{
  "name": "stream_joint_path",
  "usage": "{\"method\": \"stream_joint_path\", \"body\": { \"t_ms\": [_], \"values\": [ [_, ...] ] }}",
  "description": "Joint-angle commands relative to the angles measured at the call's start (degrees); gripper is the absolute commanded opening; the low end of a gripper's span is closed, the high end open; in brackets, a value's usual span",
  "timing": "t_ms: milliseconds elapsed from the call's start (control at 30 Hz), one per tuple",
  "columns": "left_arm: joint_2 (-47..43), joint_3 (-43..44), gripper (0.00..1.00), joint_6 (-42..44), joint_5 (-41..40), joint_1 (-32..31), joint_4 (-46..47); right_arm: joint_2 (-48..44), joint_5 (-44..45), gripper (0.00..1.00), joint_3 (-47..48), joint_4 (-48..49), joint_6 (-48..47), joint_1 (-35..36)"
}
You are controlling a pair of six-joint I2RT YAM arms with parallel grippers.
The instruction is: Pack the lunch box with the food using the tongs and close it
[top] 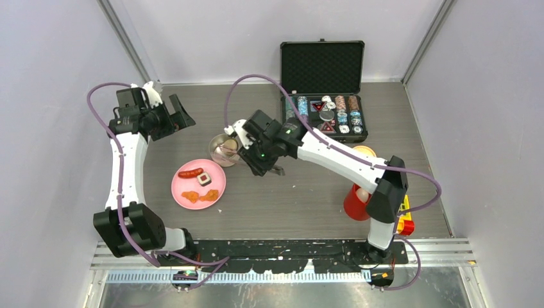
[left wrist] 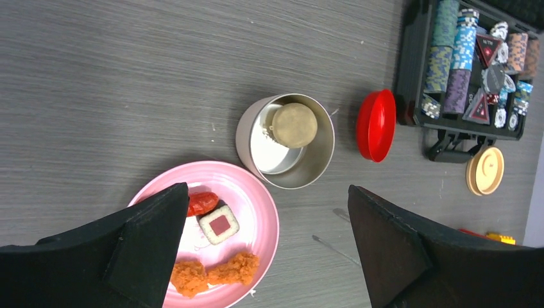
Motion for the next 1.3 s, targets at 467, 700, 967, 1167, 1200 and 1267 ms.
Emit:
{"method": "stream_joint_path", "body": {
  "t_ms": [467, 700, 967, 1167, 1200, 1267],
  "values": [
    [-3.02, 0.56, 0.98, -6.53, -10.01, 2.21, 1.87, 12.76, 8.53, 0.44, 10.4, 5.91, 21.35, 8.19],
    [-2.84, 0.06, 0.98, -6.53, -8.88, 2.2, 2.73, 13.94, 5.87, 0.47, 9.53, 6.57, 23.09, 9.23],
    [-3.08, -0.27, 0.98, -6.53, -8.32, 2.25, 2.99, 12.32, 5.14, 0.47, 7.17, 8.55, 23.54, 11.34],
    [-3.4, -0.34, 0.98, -6.53, -8.0, 2.4, 2.97, 13.17, 8.0, 0.48, 5.27, 9.06, 24.62, 12.46],
    [-3.38, -0.43, 0.98, -6.48, -7.94, 2.39, 2.92, 13.32, 8.2, 0.48, 5.22, 9.03, 24.98, 12.56],
    [-3.61, -0.68, 0.98, -6.59, -7.77, 2.32, 3.22, 13.51, 8.76, 0.49, 5.23, 9.1, 25.3, 12.77]
  ]
}}
